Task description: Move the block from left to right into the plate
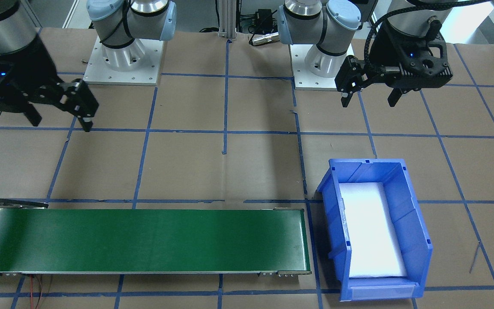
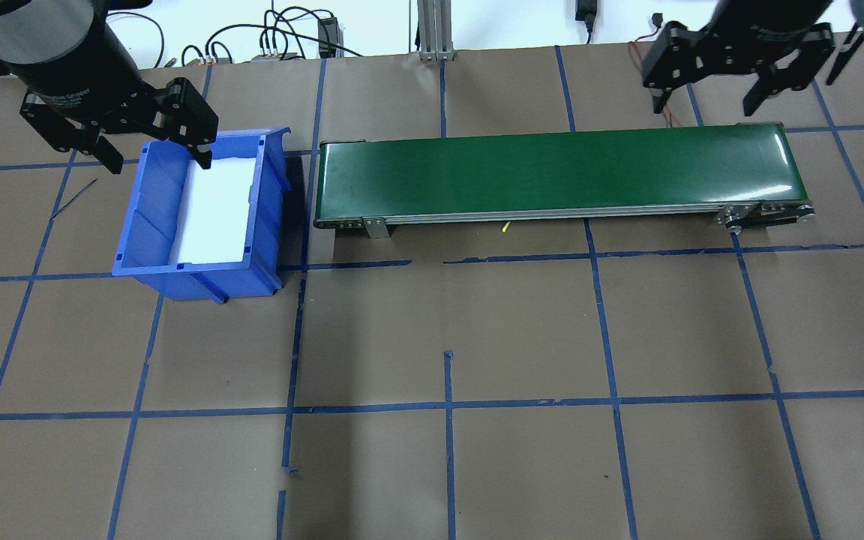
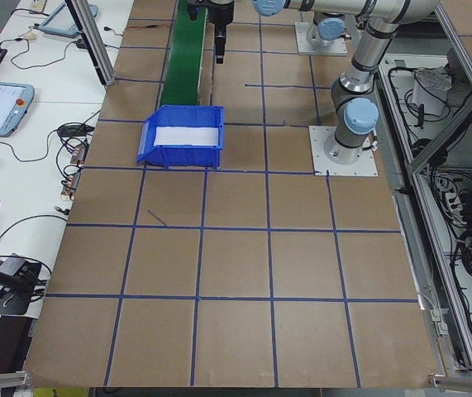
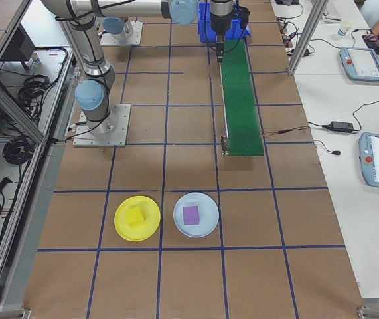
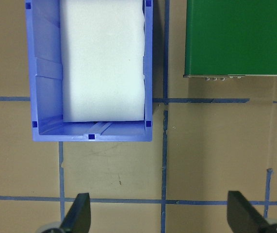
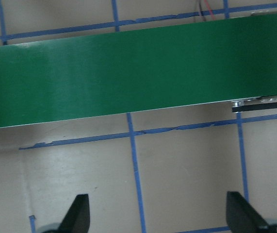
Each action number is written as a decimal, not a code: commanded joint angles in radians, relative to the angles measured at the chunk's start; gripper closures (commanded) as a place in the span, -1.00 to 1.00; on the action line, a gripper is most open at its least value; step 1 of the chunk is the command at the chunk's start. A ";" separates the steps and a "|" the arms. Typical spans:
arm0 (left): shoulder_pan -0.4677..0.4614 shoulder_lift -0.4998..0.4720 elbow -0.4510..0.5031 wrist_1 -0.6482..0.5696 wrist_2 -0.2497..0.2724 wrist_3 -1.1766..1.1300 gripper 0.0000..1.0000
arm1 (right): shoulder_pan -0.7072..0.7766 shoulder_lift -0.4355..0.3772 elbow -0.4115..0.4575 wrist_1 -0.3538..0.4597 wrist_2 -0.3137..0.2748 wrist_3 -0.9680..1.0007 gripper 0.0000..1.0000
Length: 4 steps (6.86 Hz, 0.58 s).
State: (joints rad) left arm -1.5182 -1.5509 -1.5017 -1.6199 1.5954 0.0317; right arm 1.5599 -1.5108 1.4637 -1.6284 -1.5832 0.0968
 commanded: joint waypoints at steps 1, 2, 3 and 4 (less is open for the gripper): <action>0.000 0.000 0.000 0.000 0.001 -0.003 -1.00 | 0.127 0.010 0.004 0.024 -0.011 0.116 -0.99; -0.003 0.002 0.000 -0.003 0.008 -0.003 -1.00 | 0.128 0.011 0.006 0.036 -0.009 0.118 -0.99; -0.004 0.000 0.001 -0.002 0.002 -0.004 -1.00 | 0.126 0.008 0.007 0.080 0.000 0.115 -1.00; -0.004 0.002 0.000 -0.002 0.002 -0.003 -1.00 | 0.126 0.006 0.010 0.087 -0.001 0.112 -1.00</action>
State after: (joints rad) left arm -1.5212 -1.5502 -1.5011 -1.6216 1.5981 0.0286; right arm 1.6844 -1.5030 1.4709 -1.5627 -1.5864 0.2099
